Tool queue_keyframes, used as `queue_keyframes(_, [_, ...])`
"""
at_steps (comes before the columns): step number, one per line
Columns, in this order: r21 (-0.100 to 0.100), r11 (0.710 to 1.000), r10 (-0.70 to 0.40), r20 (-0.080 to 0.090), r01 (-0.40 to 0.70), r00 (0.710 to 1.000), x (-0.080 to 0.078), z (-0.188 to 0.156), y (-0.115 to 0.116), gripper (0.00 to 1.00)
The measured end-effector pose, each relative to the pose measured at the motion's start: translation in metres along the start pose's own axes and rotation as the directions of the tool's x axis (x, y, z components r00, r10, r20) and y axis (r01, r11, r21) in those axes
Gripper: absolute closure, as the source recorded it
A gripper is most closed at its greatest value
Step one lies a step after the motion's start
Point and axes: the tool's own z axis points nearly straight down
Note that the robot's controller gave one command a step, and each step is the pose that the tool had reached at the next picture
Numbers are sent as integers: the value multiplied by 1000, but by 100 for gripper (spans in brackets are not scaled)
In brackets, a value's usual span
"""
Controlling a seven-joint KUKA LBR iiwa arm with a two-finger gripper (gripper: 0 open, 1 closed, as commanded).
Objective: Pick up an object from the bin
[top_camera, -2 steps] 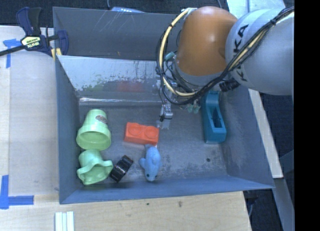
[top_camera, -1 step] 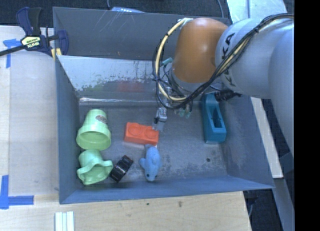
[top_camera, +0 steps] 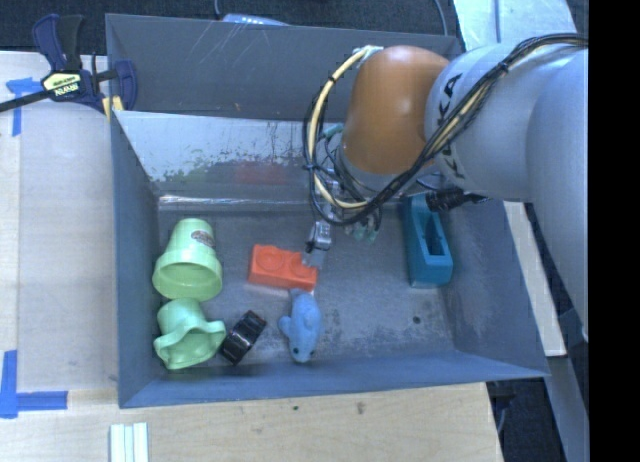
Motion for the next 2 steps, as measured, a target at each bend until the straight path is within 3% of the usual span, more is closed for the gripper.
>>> queue_keyframes(1, [0, 989, -148, -2, 148, 989, 14, 35, -5, 0])
queue_keyframes(2, [3, 970, -244, 2, 244, 970, 22, 50, 15, 0])
